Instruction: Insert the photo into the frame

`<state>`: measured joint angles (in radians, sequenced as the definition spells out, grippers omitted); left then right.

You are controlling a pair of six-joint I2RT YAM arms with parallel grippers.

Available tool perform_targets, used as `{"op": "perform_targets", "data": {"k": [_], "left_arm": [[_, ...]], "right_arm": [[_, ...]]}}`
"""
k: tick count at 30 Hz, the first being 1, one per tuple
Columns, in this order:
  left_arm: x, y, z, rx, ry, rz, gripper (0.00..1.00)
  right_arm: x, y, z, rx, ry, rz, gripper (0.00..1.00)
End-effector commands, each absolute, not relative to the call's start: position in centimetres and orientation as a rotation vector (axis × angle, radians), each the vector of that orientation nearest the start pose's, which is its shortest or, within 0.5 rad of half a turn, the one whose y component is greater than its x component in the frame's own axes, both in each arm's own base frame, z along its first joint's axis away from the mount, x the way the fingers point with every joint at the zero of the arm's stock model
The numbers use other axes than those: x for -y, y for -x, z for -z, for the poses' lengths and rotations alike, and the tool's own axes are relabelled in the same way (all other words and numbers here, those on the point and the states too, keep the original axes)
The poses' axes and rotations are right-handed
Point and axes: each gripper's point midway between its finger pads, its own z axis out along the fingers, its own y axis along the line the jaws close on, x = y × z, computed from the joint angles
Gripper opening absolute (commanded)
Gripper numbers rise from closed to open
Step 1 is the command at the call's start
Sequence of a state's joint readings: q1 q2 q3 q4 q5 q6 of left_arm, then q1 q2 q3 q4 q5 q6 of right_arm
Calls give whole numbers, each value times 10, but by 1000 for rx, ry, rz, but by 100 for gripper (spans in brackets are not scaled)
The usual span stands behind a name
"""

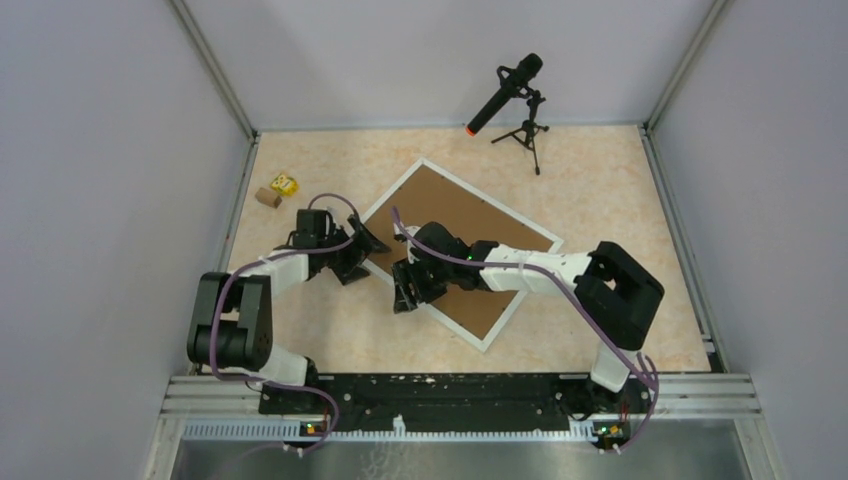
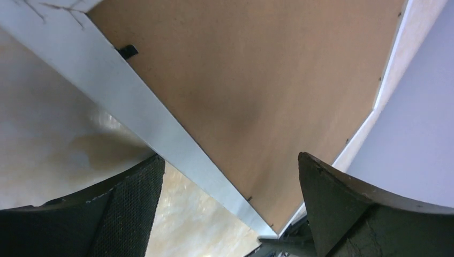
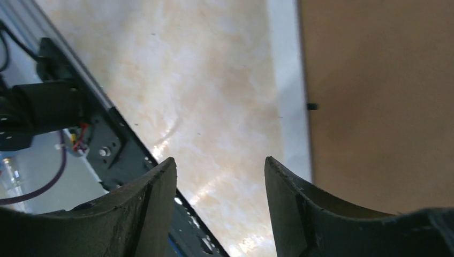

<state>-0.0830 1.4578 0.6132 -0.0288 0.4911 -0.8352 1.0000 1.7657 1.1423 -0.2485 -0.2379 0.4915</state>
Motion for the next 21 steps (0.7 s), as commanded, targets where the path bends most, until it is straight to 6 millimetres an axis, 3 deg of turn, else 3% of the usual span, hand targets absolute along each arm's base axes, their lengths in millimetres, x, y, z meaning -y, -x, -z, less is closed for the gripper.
{"op": "perform_targets", "data": {"k": [1, 7, 13, 21], "left_arm": [[118, -324, -36, -2501, 713, 808, 98], [103, -332, -31, -2513, 717, 698, 99], [108, -330, -31, -2539, 647, 754, 98], [117, -332, -23, -2551, 619, 841, 98]], "right_arm": [[-431, -186, -110, -2397, 791, -1106, 61], [-358, -230, -107, -2387, 610, -874, 64], [-280, -250, -92, -2422, 511, -412, 65], [-219, -269, -96, -2374, 211, -343, 66]]}}
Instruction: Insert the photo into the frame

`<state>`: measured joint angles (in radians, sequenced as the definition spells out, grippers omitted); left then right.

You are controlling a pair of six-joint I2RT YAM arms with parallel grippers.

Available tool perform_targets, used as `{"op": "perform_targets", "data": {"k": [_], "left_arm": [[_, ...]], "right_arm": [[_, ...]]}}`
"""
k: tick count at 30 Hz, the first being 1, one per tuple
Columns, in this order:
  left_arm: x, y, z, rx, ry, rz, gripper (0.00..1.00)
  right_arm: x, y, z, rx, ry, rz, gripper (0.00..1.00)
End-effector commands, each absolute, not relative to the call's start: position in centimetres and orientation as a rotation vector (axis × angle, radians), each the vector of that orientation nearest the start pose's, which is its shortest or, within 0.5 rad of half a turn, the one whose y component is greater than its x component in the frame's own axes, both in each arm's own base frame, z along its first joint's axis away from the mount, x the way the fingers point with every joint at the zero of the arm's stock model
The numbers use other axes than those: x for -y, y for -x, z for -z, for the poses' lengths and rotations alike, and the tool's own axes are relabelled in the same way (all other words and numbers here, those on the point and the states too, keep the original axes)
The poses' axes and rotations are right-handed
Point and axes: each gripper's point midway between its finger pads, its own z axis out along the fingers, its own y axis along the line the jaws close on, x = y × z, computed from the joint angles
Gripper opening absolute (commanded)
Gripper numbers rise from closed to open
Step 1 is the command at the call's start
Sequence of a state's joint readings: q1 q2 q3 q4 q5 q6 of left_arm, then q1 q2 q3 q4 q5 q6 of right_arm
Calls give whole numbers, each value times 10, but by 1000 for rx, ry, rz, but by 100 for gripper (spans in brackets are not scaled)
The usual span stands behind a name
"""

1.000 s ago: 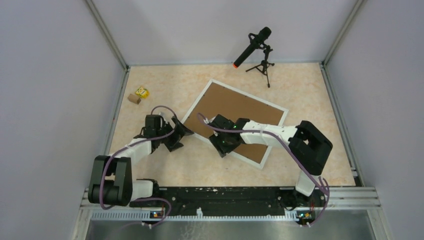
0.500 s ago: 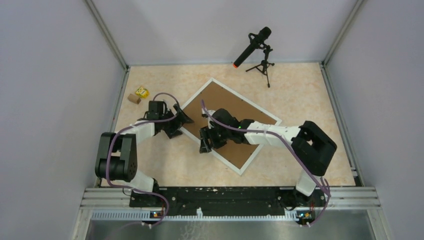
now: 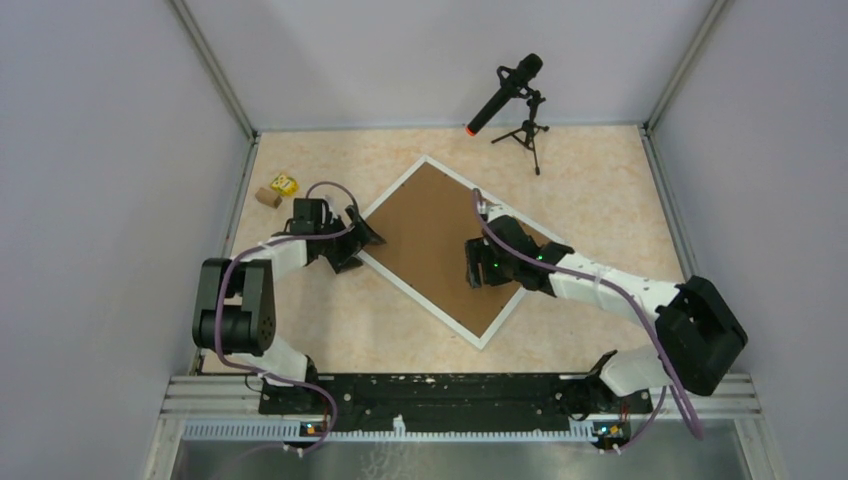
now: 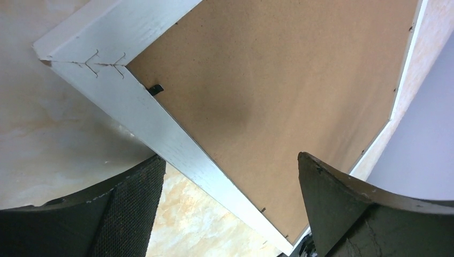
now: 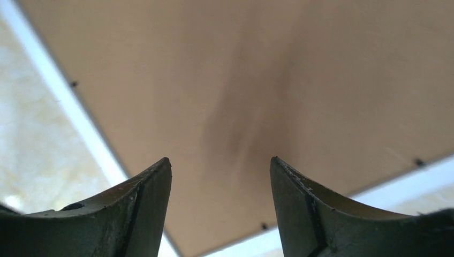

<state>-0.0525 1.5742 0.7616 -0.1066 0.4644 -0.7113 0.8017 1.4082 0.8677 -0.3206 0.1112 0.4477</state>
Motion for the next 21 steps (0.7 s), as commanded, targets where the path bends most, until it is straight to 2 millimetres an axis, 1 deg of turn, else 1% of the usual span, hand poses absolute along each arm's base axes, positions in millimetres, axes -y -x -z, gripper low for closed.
{"op": "perform_targets", "data": {"k": [1, 3, 6, 9, 10, 13, 17, 20, 21], "left_arm": [[119, -333, -24, -2547, 619, 862, 97], [121, -335, -26, -2541, 625, 876, 97], [117, -332, -28, -2551, 636, 840, 96], [105, -324, -28, -2580, 699, 762, 95], [102, -321, -29, -2591, 728, 757, 95], [94, -308, -32, -2607, 823, 779, 95], [66, -298, -38, -2554, 976, 765, 96], [50, -295, -47, -2482, 1033, 755, 97], [47, -295, -49, -2471, 1040, 740, 97]], "right_arm": [[-215, -270, -95, -2371, 224, -331, 66], [-217, -266, -92, -2381, 312, -337, 66], [-237, -249, -88, -2410, 512, -450, 64], [-256, -231, -86, -2462, 662, -469, 62], [-264, -222, -84, -2486, 728, -448, 61], [-279, -202, -78, -2578, 886, -366, 60], [-304, -191, -72, -2628, 1004, -328, 56], [-321, -186, -68, -2658, 1057, -292, 50], [-324, -186, -64, -2669, 1067, -249, 47]]}}
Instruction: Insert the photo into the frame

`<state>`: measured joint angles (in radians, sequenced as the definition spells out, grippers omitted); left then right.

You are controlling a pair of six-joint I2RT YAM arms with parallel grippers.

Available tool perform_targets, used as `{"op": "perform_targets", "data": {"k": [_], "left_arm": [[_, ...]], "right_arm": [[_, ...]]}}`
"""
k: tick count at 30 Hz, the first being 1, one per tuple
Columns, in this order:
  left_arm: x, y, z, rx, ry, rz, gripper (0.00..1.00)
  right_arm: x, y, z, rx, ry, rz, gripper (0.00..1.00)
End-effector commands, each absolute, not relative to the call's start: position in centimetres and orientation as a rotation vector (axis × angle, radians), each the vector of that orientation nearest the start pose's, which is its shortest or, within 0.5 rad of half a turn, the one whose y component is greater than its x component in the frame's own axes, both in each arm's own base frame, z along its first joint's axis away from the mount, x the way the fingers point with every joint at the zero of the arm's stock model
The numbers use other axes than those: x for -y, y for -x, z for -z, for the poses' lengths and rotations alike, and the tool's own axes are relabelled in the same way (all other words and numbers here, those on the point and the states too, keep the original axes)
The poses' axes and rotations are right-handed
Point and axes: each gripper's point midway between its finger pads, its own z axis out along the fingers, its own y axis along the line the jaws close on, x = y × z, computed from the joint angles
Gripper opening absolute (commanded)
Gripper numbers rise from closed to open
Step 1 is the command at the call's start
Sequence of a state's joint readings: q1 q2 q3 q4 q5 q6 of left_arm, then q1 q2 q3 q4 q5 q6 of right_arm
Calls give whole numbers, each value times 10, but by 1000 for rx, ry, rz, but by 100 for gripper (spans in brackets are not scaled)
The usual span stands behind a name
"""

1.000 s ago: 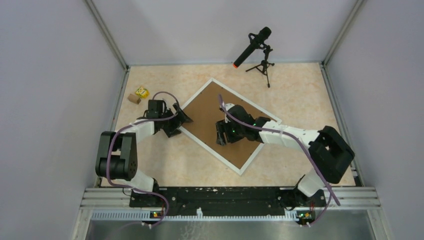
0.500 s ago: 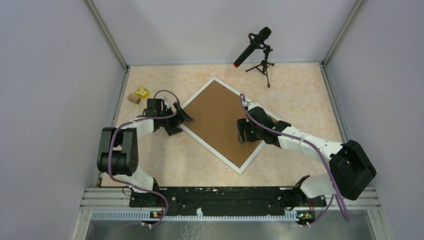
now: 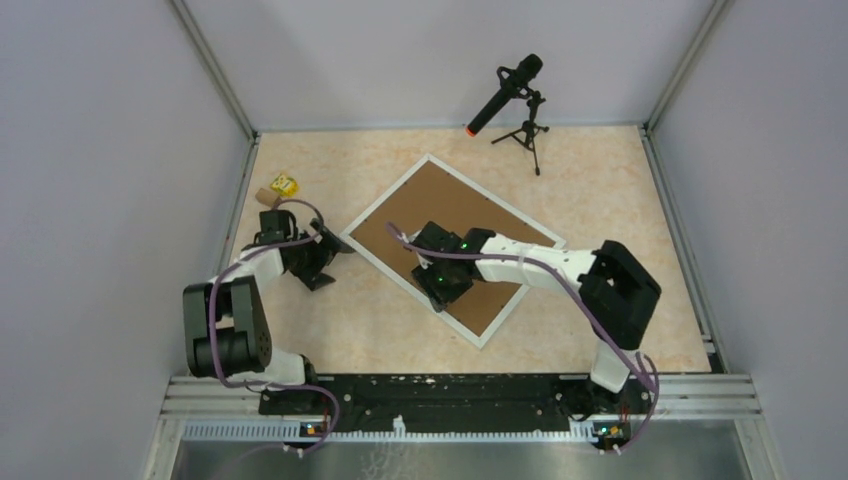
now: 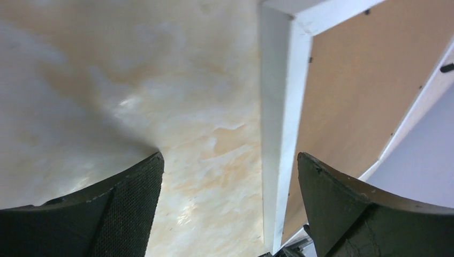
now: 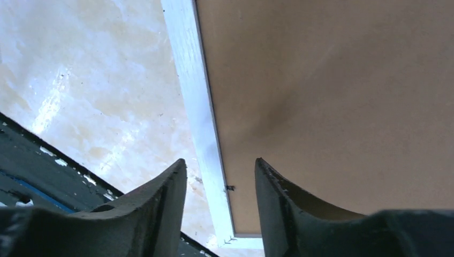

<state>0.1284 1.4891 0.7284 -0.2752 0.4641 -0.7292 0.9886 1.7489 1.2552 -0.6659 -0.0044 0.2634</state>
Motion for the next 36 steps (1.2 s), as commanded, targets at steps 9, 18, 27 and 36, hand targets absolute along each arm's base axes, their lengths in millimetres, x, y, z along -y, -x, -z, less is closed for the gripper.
{"op": "perform_targets", "data": {"k": [9, 18, 27, 36], "left_arm": [[46, -286, -49, -2452, 1063, 733, 99], [68, -280, -41, -2420, 1047, 937, 98], [102, -276, -53, -2269, 951, 1303, 98], [120, -256, -50, -2175, 885, 1440, 93]], "right_arm": [[-348, -193, -43, -2715, 1113, 74, 46], [-349, -192, -21, -2740, 1123, 235, 32], [-369, -213, -75, -2587, 993, 112, 0], [-377, -214, -111, -2539, 988, -55, 0]]}}
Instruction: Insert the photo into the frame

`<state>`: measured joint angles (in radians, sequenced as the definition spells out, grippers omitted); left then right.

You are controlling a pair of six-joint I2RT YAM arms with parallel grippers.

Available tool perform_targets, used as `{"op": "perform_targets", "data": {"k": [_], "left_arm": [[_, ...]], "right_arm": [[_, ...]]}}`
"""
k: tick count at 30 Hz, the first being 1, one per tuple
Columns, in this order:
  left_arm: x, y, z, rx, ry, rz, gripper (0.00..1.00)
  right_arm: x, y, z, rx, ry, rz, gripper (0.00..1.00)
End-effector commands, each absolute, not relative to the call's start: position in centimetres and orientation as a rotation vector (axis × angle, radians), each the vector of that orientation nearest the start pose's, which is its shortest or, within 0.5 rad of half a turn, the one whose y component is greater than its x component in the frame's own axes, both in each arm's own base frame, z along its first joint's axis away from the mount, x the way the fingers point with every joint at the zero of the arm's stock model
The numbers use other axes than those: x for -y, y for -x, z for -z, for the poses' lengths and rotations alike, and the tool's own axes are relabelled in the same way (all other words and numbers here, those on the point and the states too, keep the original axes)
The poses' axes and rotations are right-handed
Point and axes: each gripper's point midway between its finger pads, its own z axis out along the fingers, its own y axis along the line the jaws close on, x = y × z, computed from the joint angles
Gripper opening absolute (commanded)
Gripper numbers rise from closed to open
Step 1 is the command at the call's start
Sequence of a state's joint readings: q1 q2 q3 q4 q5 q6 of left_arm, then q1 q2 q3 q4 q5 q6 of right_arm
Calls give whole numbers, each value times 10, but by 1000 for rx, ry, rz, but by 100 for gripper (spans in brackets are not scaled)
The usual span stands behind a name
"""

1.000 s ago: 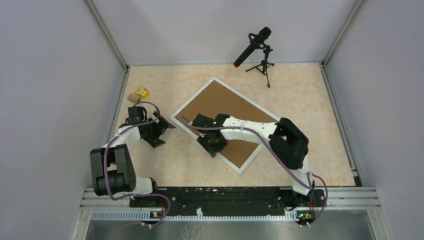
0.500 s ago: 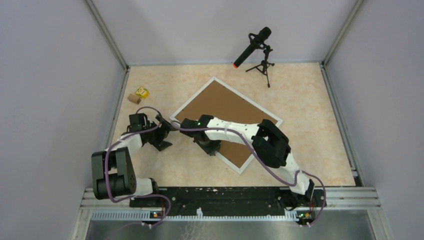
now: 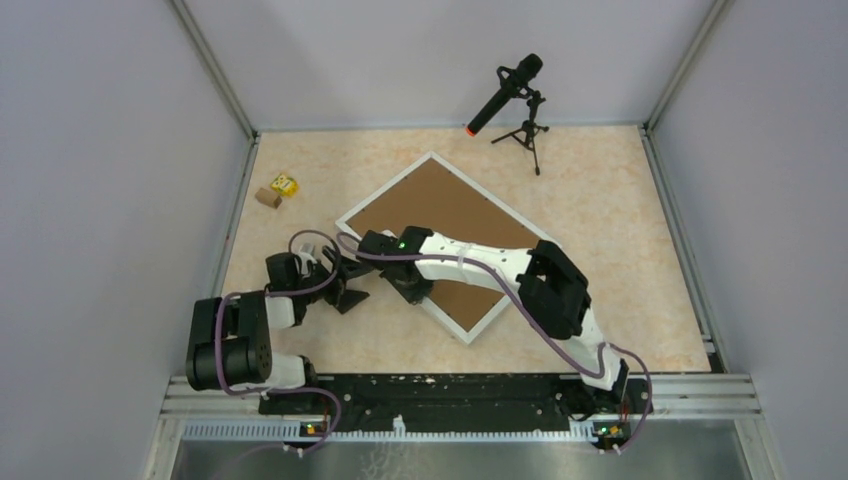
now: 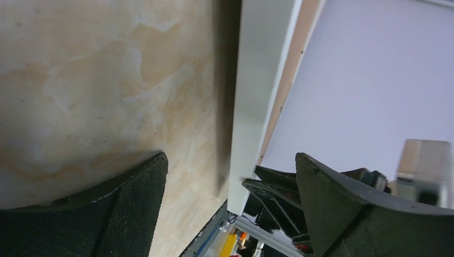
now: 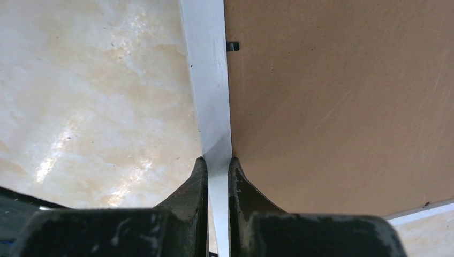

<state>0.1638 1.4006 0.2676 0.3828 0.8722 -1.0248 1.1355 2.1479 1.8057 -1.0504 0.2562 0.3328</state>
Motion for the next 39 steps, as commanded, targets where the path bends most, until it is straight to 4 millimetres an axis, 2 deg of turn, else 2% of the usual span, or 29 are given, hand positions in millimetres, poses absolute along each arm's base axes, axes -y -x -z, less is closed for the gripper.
{"op": "perform_targets", "data": {"k": [1, 5, 8, 10, 13, 16, 18, 22, 23, 25, 27, 29, 31, 32, 34, 36, 38, 39], "left_arm": [[122, -256, -52, -2155, 870, 1452, 93], [136, -256, -57, -2119, 825, 1499, 92], [150, -266, -75, -2018, 759, 1553, 91], [172, -270, -84, -2001, 696, 1610, 90], [186, -283, -91, -1952, 702, 1651, 84], [189, -296, -99, -1878, 729, 1666, 72], [191, -301, -97, -1878, 759, 1673, 58], [189, -305, -113, -1810, 742, 1713, 28], [189, -306, -119, -1803, 727, 1719, 22], [189, -305, -123, -1833, 723, 1714, 13], [187, -306, -128, -1865, 708, 1687, 5], [181, -308, -136, -1903, 695, 1642, 0], [165, -312, -135, -1969, 764, 1563, 0], [157, -314, -138, -2002, 798, 1524, 0], [144, -315, -144, -2064, 879, 1429, 0], [121, -319, -153, -2092, 996, 1323, 0], [112, -319, -169, -2109, 1037, 1270, 0], [110, -319, -176, -2110, 1054, 1257, 0]], "right_arm": [[-378, -213, -112, -2542, 989, -66, 0], [-381, -212, -116, -2537, 975, -116, 0], [-382, -214, -119, -2532, 958, -136, 0], [-383, -214, -119, -2533, 951, -148, 0], [-382, -214, -119, -2534, 949, -149, 0], [-380, -215, -120, -2534, 921, -154, 0], [-380, -215, -121, -2529, 895, -184, 0], [-375, -216, -127, -2507, 835, -226, 0], [-371, -216, -131, -2492, 818, -232, 3], [-360, -216, -144, -2448, 787, -254, 30], [-353, -210, -164, -2372, 807, -343, 52], [-342, -199, -185, -2275, 887, -426, 67], [-326, -190, -201, -2128, 1004, -449, 74], [-309, -183, -205, -2008, 1104, -422, 76], [-294, -173, -219, -1739, 1227, -419, 80], [-282, -162, -230, -1478, 1297, -432, 89], [-275, -151, -244, -1283, 1317, -449, 94], [-273, -146, -245, -1219, 1340, -451, 96]]}}
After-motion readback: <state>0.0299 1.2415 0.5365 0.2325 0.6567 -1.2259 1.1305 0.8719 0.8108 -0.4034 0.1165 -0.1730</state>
